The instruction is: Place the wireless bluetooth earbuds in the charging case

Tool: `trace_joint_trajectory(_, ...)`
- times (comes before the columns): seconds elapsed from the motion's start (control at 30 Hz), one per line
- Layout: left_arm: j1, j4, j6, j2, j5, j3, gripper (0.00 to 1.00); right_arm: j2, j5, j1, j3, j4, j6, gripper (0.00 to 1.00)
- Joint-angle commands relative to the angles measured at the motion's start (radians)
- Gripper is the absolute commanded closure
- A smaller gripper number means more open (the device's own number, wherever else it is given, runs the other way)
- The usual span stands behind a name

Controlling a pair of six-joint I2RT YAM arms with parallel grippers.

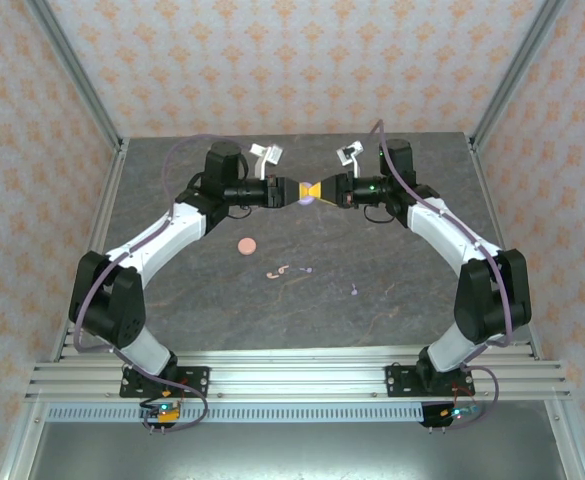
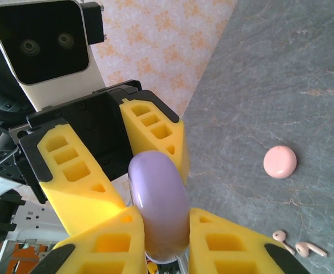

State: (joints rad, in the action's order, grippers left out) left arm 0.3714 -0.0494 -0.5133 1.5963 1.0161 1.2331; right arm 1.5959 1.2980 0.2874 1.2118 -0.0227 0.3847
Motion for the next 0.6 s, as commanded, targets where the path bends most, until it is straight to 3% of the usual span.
trace_joint_trajectory(0.0, 0.017, -0.002, 0.020, -0.053, 0.033, 0.002, 0.64, -0.015, -0.019, -0.001, 0.007, 0.072, 0.029, 0.81)
trace_joint_trajectory(0.27, 0.018, -0.042, -0.011, -0.049, 0.035, -0.012, 0.57, -0.023, -0.029, -0.001, 0.011, 0.062, 0.030, 0.81)
trace_joint_trajectory(0.57, 0.019, -0.037, -0.009, -0.058, 0.020, -0.026, 0.59, -0.019, -0.036, 0.000, 0.020, 0.064, 0.040, 0.81)
